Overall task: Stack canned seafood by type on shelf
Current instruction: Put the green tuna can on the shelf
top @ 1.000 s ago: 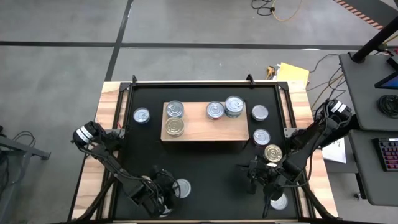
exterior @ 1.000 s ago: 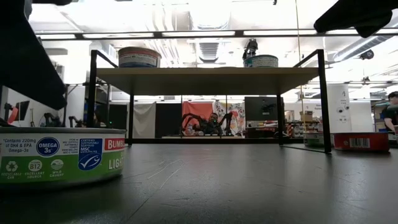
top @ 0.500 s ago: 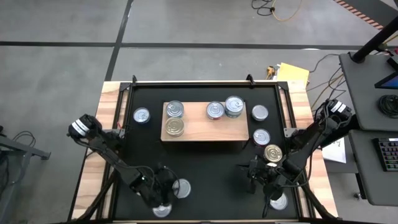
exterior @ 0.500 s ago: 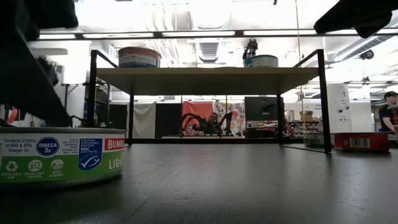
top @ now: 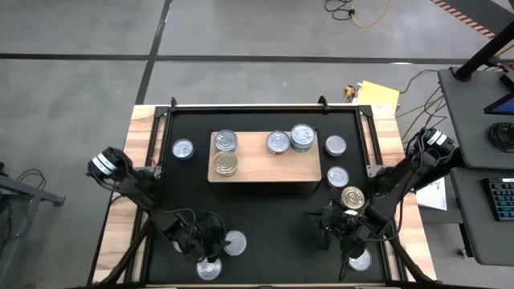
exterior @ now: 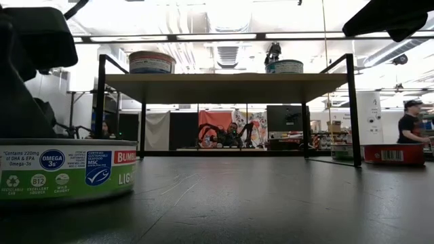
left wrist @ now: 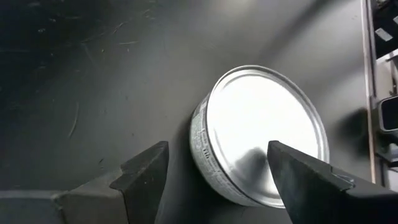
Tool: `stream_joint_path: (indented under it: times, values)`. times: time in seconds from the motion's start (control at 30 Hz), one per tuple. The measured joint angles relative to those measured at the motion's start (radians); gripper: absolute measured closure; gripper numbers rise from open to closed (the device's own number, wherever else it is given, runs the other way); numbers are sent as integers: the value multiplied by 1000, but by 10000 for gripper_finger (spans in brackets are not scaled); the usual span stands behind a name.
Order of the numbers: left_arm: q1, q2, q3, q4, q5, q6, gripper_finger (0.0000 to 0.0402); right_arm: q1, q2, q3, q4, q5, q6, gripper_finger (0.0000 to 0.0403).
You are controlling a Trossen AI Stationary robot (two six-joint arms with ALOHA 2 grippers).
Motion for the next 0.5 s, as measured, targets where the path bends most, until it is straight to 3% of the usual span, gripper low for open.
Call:
stream_joint_path:
  times: [0.23,0.5]
  values:
    - [0,43,32,4,-35,42,151,0,0,-1,0,0,0,394]
    - [0,79,57,8,-69,44,208,0,0,-1,2,0,0,394]
